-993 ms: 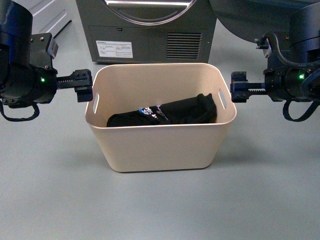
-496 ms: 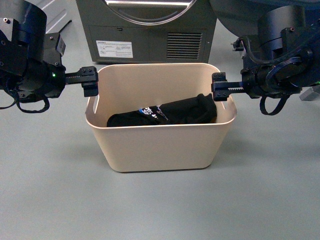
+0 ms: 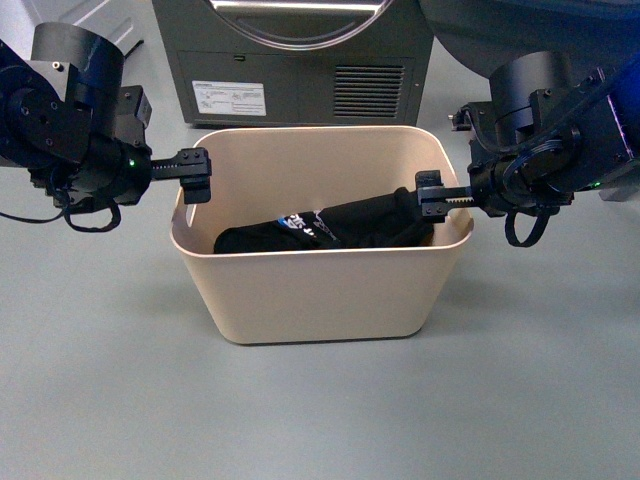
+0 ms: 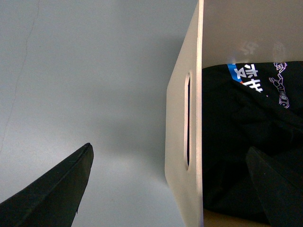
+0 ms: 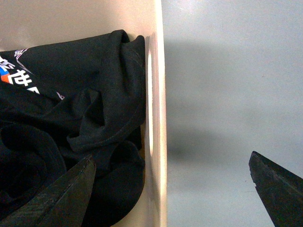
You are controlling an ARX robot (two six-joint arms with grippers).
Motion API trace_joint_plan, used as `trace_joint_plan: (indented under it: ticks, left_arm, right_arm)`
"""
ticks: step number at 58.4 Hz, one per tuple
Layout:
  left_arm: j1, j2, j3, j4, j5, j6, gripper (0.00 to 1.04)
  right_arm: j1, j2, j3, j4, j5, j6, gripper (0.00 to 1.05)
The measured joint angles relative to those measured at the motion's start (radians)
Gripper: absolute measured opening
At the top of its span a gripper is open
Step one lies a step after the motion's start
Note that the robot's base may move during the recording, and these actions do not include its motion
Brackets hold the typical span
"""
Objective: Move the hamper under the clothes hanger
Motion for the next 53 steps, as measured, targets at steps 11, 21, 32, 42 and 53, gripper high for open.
trace_joint_plan:
  ticks: [11, 21, 32, 42, 53]
  left_arm:
    - [-0.012, 0.037, 0.001, 0.014, 0.004, -0.002, 0.98]
    - [-0.023, 0.054, 0.001, 0.022, 0.008, -0.002, 0.98]
    - [-0.027, 0.057, 0.001, 0.027, 0.008, -0.002, 0.98]
    - [-0.029, 0.058, 0.001, 0.027, 0.009, -0.005, 0.98]
    - [-0.038, 0.068, 0.001, 0.028, 0.010, -0.005, 0.98]
  right_arm:
    - [0.004, 0.016, 0.013, -0.006, 0.008, -0.011, 0.97]
    - [0.010, 0.027, 0.017, -0.008, 0.013, -0.016, 0.97]
    - [0.017, 0.037, 0.017, -0.008, 0.021, -0.023, 0.97]
    - [0.022, 0.045, 0.017, -0.008, 0.050, -0.033, 0.97]
    - [0.024, 0.051, 0.018, -0.011, 0.062, -0.041, 0.97]
